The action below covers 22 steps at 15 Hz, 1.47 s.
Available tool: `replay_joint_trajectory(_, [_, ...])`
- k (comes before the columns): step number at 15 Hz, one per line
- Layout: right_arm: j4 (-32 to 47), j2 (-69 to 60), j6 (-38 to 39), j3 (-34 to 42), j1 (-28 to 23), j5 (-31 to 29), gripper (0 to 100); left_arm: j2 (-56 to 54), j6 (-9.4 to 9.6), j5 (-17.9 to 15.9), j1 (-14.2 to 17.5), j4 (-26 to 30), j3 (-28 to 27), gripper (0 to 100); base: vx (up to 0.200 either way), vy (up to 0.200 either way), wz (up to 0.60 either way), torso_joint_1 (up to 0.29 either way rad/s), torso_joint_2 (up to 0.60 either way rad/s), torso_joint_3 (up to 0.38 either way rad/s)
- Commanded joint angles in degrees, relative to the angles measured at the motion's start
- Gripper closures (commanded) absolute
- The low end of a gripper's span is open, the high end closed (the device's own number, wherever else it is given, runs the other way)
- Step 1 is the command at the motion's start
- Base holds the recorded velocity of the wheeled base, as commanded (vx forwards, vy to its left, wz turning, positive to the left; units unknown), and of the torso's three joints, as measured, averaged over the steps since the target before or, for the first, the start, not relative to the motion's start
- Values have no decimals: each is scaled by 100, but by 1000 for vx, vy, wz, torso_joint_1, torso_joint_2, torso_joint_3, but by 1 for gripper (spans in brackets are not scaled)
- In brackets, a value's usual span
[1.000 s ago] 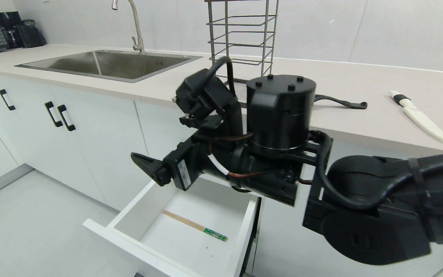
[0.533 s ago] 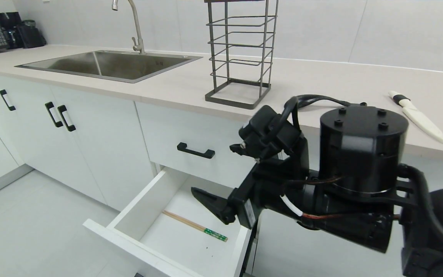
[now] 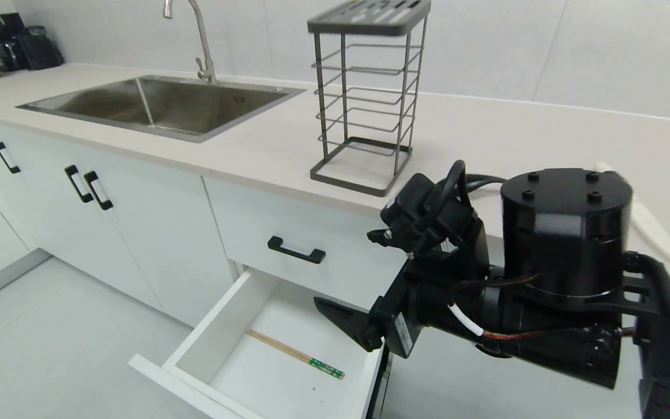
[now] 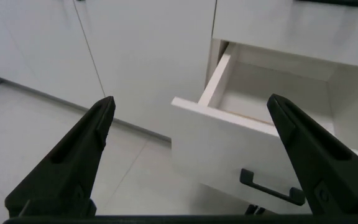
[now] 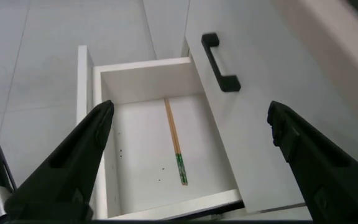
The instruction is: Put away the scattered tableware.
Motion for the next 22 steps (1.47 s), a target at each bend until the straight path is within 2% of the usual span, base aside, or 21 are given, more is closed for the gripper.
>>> replay_joint_trajectory(1, [85,-2,-2,-59,18,2,0,7,-1,-2,-1,7,0,0,0,0,0,134,-608,-119])
replay_joint_trajectory(10, [2106,130,7,-964,97,81,0,7,-1,-2,-1,7,0,0,0,0,0,195,-498,-212])
replay_joint_trajectory(12, [2388,192,7,-1113,88,213,0,7,-1,-2,-1,7,0,0,0,0,0,361,-386,-200])
replay_joint_trajectory(14, [2810,394,33,-1474,-17,688,0,7,-1,-2,-1,7,0,0,0,0,0,112,-129,-73])
replay_joint_trajectory(16, [2818,482,33,-1614,-114,758,0,7,-1,7,-1,7,0,0,0,0,0,23,-33,-11])
replay_joint_trajectory(21, [2590,526,192,-1324,-1054,547,0,7,-1,-2,-1,7,0,0,0,0,0,0,0,0])
replay_joint_trajectory(22, [2414,367,192,-850,-1379,547,0,7,-1,-2,-1,7,0,0,0,0,0,0,0,0])
